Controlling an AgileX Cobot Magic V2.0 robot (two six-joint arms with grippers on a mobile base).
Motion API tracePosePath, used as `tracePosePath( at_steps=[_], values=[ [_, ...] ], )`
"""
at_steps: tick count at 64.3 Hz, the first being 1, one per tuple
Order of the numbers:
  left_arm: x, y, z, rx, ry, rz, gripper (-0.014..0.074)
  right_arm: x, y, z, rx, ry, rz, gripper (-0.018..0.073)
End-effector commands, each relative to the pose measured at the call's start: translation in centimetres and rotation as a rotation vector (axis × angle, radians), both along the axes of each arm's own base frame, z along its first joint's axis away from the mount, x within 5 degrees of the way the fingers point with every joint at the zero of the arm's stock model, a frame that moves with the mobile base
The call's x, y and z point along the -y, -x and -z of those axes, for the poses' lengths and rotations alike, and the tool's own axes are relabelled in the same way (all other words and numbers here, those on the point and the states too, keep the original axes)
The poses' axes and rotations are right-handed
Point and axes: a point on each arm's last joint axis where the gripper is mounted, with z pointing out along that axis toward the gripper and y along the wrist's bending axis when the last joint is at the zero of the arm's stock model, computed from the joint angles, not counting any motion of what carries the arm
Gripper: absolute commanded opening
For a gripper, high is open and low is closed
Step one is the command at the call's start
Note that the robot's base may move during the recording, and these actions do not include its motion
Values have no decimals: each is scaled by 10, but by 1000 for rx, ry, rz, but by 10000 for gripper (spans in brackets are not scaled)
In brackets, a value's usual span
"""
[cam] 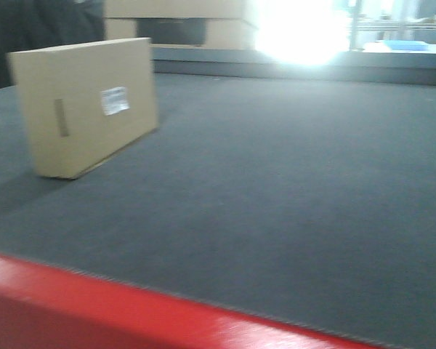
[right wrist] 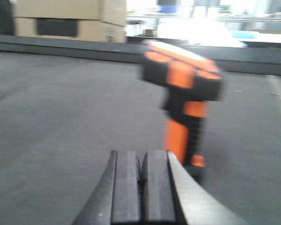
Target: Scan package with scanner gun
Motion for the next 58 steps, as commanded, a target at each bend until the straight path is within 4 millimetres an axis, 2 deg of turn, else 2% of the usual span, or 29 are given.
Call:
tracePosePath(
  at_steps=[1,58],
  values=[
    [1,1,-3,27,4,9,-111,0,0,-2,24,10,7,-153],
    [1,1,-3,27,4,9,-111,0,0,-2,24,10,7,-153]
  ],
)
